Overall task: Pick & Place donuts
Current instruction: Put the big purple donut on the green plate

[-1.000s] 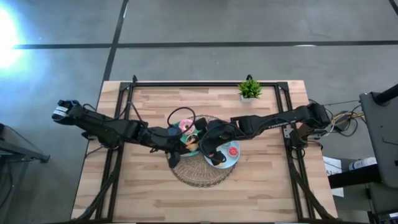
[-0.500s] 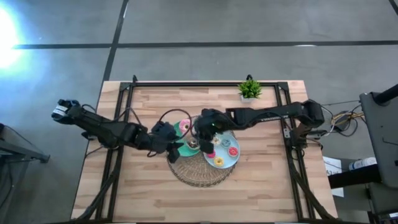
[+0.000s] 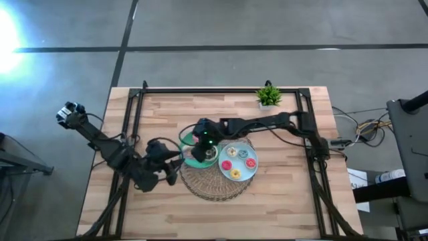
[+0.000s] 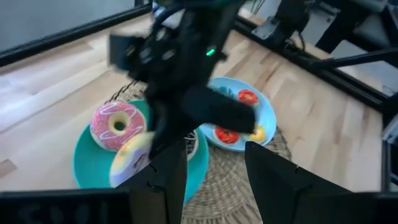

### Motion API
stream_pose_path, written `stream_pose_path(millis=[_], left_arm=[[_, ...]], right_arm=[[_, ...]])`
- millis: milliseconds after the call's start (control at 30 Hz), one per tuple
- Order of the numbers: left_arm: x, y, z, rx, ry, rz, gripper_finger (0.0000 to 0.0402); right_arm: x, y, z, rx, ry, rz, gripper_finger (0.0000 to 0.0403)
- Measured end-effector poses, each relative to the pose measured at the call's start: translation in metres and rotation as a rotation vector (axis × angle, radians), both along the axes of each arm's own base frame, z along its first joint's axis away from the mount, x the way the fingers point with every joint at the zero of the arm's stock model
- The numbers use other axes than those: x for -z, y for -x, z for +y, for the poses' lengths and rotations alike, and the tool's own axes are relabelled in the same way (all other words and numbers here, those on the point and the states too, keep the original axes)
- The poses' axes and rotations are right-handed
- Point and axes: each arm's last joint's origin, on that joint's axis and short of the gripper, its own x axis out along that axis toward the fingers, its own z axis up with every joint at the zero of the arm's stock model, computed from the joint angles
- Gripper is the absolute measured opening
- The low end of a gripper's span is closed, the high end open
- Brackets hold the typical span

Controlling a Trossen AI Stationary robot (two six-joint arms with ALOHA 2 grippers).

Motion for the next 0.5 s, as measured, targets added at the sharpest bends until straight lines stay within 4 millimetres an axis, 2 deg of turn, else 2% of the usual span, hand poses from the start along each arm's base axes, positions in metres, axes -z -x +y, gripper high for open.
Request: stream_pose_path(millis=[233, 400, 500], left_arm=[[0.0, 0.007, -0.004, 0.018, -0.02, 0.006, 0.0135], [-0.001, 0.013, -0.005, 0.036, -0.029, 0.021, 0.0135], [0.0, 0.018, -0.005, 0.046, -0.045, 0.044, 0.0135]], right_arm=[[0.023, -0.025, -0.008, -0.002, 0.019, 0.157, 0.0029], [0.016, -0.033, -0.01, -0.002, 0.147, 0.227, 0.0032], [0.011, -0.036, -0.011, -0.031, 0.229, 0.241, 0.005]])
